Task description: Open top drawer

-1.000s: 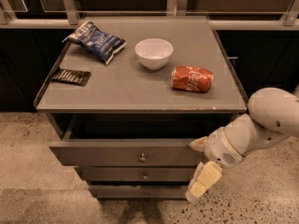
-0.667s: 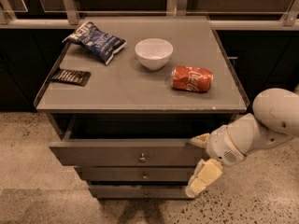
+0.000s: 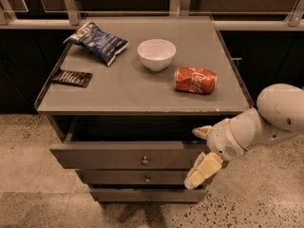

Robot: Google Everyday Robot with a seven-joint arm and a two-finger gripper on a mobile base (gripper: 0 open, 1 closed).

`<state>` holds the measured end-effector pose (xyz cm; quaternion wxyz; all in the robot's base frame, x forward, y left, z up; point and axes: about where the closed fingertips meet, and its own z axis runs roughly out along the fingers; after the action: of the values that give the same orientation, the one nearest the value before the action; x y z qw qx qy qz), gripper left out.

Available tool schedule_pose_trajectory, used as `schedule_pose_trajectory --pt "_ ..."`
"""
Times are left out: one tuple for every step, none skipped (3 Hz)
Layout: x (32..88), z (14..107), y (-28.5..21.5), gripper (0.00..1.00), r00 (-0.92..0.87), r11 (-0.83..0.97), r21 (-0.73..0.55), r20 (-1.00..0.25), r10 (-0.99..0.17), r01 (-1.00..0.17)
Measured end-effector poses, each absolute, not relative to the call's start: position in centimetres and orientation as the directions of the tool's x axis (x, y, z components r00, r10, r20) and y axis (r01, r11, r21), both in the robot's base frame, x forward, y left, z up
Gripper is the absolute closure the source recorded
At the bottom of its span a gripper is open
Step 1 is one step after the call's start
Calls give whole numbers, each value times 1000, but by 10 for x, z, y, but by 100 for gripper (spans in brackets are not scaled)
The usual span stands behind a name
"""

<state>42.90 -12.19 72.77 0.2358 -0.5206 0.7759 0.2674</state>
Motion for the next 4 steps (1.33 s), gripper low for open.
schedule_pose_trajectory --pt "430 713 -118 0 -359 311 192 -645 -675 -931" --pt "434 696 -112 0 -370 305 216 -642 -672 -928" --pt "439 678 -107 0 -384 304 238 -646 -660 -923" --pt "443 676 -105 0 -390 310 240 -645 -657 -920"
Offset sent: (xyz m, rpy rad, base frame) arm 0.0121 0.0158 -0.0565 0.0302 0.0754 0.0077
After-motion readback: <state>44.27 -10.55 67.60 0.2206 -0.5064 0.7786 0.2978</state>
